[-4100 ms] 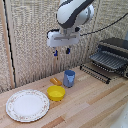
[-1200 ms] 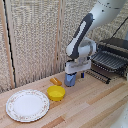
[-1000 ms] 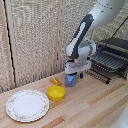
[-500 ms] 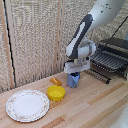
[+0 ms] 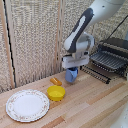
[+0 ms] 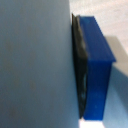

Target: Carefully approach the cobalt cup with your gripper. Make sure to hold the cobalt cup delicately with your gripper. Carefully elevate the cobalt cup, moving it off the surface. Position the cobalt cup to hover above the alabaster dining ware. Gently lower the cobalt cup onto the alabaster dining ware. Gradually release your hold on the cobalt cup.

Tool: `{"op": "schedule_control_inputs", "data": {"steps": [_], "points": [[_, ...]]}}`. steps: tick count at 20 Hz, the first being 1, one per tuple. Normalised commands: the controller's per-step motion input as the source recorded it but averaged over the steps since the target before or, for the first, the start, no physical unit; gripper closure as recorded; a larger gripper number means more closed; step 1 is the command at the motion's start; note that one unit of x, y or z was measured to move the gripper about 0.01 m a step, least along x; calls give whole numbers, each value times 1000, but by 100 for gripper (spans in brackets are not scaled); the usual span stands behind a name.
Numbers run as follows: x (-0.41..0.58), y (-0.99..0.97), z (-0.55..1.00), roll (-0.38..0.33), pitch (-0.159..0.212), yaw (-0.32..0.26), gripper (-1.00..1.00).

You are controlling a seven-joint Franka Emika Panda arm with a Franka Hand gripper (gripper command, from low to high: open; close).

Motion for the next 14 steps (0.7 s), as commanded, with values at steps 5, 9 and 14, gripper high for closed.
{"op": "schedule_control_inputs", "data": {"steps": [5,9,14], "points": [[137,327,1000,14,-3,-68,100],[0,770,856,0,-31,-61,100],[31,851,585,-1,-47,-79,100]]}}
